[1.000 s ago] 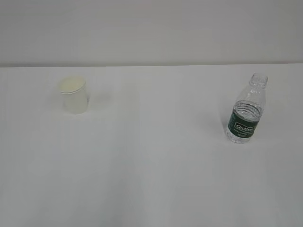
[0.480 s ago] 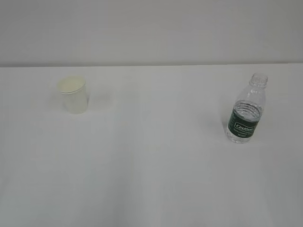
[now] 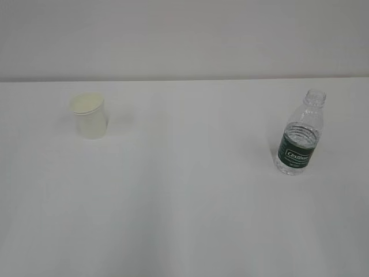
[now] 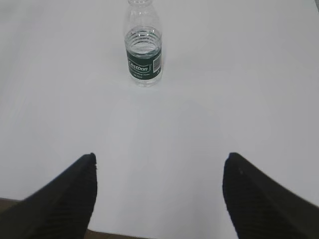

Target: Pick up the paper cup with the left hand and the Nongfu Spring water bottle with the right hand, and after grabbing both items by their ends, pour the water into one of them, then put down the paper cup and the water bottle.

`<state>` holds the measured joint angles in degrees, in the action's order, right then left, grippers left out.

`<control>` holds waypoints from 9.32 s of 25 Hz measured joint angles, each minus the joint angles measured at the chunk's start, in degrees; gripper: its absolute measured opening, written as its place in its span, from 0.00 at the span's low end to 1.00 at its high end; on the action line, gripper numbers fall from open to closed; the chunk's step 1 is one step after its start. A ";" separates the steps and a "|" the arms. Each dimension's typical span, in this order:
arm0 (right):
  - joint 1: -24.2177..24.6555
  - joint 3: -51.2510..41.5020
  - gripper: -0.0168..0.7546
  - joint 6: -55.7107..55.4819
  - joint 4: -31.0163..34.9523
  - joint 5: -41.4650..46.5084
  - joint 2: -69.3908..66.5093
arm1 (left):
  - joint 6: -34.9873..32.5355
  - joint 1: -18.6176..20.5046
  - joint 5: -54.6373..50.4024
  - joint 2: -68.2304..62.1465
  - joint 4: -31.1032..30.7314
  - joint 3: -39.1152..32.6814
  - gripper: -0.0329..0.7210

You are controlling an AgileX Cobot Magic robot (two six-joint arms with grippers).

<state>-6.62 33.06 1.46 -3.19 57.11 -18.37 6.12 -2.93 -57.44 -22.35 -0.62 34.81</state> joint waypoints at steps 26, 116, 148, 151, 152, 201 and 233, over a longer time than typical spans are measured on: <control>0.00 0.00 0.78 2.40 1.69 -21.51 -16.91 | 0.00 0.00 24.61 -19.35 0.01 0.60 0.65; 0.00 -33.44 0.78 -7.40 -3.97 -122.32 -74.52 | 5.41 -8.13 122.84 -67.81 -10.19 -33.66 0.86; 0.00 -24.18 0.78 -0.14 -3.76 -122.79 -84.50 | -5.12 -8.13 122.99 -75.34 -4.70 -26.57 0.83; 0.00 -22.93 0.78 -0.14 -3.76 -122.79 -85.47 | -5.15 -8.13 122.99 -75.34 -4.15 -25.38 0.83; 0.00 -22.53 0.78 -0.12 -3.76 -122.79 -85.49 | -5.15 -8.13 122.99 -75.34 -4.01 -25.04 0.83; 0.00 -5.30 0.78 0.11 -3.76 -122.91 -101.96 | -6.91 -8.13 122.99 -75.47 -3.05 -22.19 0.82; 0.00 2.00 0.78 0.11 -2.31 -121.08 -103.42 | -7.53 -8.13 122.99 -75.55 -2.55 -22.19 0.82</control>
<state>-6.62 35.06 1.56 -5.50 -63.97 -121.79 -1.41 -11.06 65.55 -97.91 -3.18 12.62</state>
